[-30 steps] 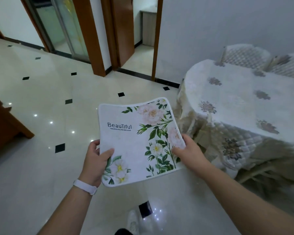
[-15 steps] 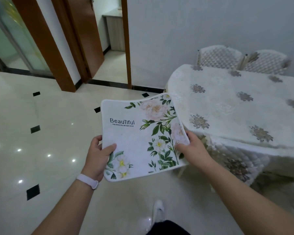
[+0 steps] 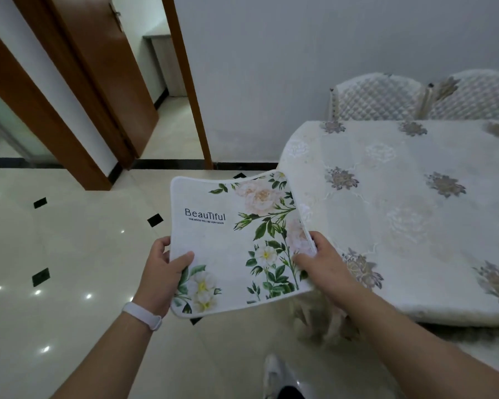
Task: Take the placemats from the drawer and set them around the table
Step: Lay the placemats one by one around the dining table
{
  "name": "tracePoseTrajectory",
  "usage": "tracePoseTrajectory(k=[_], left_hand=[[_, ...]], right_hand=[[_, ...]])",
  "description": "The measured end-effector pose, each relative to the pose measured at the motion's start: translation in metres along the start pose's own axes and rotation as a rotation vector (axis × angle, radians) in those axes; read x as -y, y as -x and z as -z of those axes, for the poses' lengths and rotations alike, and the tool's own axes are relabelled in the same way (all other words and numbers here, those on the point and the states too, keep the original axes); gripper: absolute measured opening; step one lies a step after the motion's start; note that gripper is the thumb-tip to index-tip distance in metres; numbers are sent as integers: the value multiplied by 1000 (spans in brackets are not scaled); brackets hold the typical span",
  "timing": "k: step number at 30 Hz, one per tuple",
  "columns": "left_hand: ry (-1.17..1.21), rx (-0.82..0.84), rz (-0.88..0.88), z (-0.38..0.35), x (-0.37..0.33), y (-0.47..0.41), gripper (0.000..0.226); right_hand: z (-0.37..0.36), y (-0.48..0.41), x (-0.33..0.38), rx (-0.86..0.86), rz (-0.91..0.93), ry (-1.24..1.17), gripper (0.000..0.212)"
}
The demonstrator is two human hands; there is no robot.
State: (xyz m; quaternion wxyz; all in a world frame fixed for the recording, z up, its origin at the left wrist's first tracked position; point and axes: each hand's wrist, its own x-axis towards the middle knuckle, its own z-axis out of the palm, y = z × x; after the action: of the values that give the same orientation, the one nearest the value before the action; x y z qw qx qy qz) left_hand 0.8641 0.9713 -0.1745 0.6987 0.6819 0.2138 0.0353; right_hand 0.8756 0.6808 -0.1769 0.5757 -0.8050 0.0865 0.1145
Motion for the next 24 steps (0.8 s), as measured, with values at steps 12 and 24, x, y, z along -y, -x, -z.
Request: tracePoseTrajectory(k=[12,24], left_hand=[[-60,99,-52,-56,-63,-150,37],[-74,387,6,-107,-95,-362,35]], right_hand=[[11,-132,44,-130,-14,-92,22],[-23,-269,85,-398,-120,-136,25]])
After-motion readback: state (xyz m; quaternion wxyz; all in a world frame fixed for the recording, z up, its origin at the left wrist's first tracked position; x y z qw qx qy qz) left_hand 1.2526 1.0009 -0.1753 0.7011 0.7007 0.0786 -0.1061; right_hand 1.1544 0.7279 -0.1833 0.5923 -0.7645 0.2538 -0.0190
